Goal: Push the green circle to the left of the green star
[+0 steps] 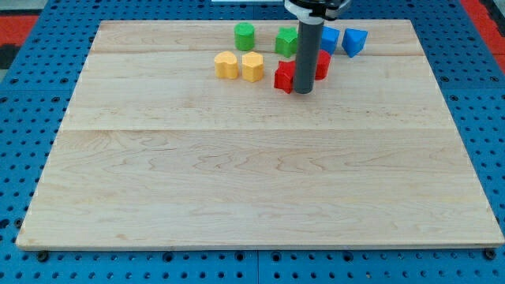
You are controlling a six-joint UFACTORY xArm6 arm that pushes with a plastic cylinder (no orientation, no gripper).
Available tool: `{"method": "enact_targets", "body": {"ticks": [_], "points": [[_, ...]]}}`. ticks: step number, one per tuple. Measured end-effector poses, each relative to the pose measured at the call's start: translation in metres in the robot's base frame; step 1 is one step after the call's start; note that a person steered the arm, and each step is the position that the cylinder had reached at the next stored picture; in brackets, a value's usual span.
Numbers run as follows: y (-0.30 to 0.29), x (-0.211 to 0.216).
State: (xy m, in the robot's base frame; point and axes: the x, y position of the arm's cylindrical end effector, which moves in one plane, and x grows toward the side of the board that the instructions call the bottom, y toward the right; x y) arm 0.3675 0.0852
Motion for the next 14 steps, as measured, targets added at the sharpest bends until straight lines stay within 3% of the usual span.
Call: {"method": "enact_targets", "body": {"ticks": [2, 4, 6, 7, 8, 9, 10, 11, 12, 14], "points": [[-0.053, -0.001], [-0.047, -0.035], [0.004, 0.017], [-0.028, 0.031], [-0.132, 0.034], [-0.225, -0.009], [-0.234, -0.081], [-0.167, -0.101], [-0.111, -0.089], [-0.096, -0.095]]}}
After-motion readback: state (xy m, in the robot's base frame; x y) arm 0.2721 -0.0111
